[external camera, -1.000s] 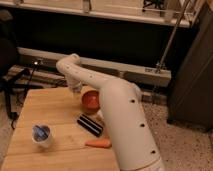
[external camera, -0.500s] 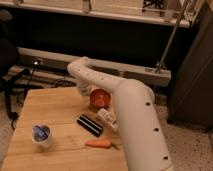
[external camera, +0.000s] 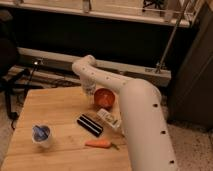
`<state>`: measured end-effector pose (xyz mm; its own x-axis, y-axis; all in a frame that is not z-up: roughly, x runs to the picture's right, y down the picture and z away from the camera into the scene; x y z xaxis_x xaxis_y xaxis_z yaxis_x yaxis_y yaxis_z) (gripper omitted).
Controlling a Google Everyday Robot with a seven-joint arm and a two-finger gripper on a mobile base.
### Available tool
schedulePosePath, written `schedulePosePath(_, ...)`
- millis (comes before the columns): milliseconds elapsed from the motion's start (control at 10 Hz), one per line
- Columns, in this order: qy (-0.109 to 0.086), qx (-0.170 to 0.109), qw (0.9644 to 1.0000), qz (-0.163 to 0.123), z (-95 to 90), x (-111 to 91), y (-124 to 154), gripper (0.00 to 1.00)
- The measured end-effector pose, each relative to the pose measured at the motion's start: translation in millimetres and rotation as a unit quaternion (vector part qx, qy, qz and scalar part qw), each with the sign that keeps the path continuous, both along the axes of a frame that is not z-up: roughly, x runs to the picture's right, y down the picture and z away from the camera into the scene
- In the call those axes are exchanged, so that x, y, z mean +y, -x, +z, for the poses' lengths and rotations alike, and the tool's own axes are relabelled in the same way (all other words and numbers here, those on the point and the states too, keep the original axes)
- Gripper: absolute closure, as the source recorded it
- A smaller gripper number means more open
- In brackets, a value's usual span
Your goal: Push the ceramic bowl across the table
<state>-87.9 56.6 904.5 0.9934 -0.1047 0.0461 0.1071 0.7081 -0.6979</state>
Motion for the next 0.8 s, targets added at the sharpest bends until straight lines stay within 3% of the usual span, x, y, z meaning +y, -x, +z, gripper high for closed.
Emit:
schedulePosePath(500,0.014,0.029,0.9995,-0.003,10.9,-13,-26,0.55)
schedulePosePath(800,0.021,0.032,0.9991,0.02,23.1,-13,-36,0.5)
